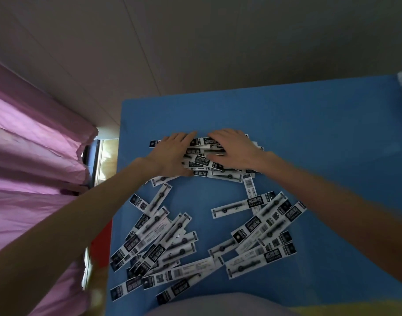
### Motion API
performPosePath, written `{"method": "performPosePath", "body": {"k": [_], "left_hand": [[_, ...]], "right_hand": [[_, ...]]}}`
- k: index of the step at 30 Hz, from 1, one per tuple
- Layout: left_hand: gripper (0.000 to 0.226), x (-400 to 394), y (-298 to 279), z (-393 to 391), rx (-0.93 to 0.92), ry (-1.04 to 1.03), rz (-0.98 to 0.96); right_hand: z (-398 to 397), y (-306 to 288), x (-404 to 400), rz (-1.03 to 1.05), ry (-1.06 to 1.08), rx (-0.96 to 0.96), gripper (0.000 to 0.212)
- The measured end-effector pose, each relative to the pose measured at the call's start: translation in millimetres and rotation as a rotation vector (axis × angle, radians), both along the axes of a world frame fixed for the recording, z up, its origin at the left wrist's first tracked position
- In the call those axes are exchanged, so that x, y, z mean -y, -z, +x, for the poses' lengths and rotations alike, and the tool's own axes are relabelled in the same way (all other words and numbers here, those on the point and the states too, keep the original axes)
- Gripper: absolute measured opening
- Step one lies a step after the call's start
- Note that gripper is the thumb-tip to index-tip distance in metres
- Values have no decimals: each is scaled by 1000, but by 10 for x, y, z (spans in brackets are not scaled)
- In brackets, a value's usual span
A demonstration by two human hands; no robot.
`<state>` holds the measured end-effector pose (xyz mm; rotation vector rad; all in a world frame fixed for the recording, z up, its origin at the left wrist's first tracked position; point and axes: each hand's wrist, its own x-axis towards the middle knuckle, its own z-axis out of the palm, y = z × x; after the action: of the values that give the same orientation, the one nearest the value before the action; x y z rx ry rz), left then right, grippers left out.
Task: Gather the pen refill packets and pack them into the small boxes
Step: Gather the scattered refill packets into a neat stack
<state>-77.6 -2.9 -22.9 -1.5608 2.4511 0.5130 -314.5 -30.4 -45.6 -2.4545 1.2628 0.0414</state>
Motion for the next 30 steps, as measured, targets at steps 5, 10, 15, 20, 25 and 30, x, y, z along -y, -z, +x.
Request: {"method": "performPosePath", "body": {"k": [5,10,15,20,25,30], "left_hand": [[130,-189,28,123,-59,-75,-35],[101,-802,127,431,-269,-418,-195],[89,-1371,425,554,-208,-571,-191],[81,-1599,614,281,-202,-684,-249],[70,-1454,585,-128,-287,-784,-296],[66,-1522,477,-119,-437,-782,-349]], "right_hand": [[-218,-77,-216,-22,254,229,68],[-783,-3,-1015,-108,776,340,74],[-871,256,-1752,-120,971,240,84],[-546,402,-1927,-124,964,200,73],[-71,346,-1807,-130,1001,323,55],[-127,249,-1860,-206,971,534,47]]}}
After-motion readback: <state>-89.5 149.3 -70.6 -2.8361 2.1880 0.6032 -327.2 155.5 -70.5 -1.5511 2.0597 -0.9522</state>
